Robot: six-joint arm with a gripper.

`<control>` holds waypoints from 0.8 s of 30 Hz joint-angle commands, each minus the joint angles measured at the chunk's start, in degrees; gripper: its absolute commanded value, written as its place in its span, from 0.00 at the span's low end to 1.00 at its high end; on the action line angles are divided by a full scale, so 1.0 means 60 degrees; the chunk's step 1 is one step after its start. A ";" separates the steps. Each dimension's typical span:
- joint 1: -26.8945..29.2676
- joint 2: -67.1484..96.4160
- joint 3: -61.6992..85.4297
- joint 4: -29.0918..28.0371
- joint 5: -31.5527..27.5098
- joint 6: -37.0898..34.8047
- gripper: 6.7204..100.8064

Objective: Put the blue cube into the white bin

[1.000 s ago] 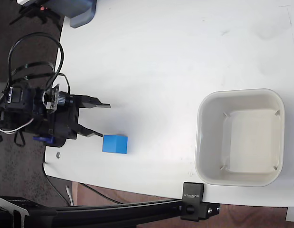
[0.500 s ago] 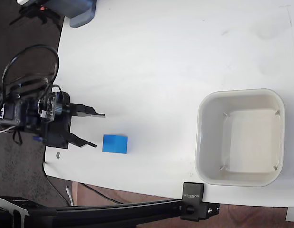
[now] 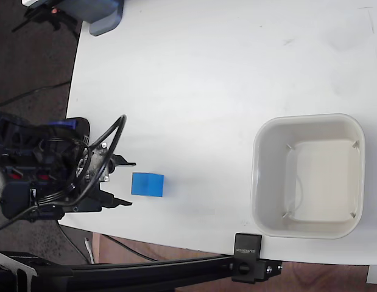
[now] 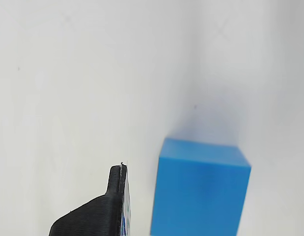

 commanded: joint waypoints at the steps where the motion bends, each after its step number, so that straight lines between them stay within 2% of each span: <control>1: 0.0088 0.0117 -0.0396 -0.0044 -0.0029 0.0234 0.99; 6: 0.0146 0.0103 -0.0132 -0.0132 -0.0029 0.0410 0.99; 15: 0.0132 0.0439 0.1172 -0.1421 -0.0073 0.0776 0.99; 24: -0.0029 0.0366 0.1377 -0.1641 -0.0176 0.0688 0.99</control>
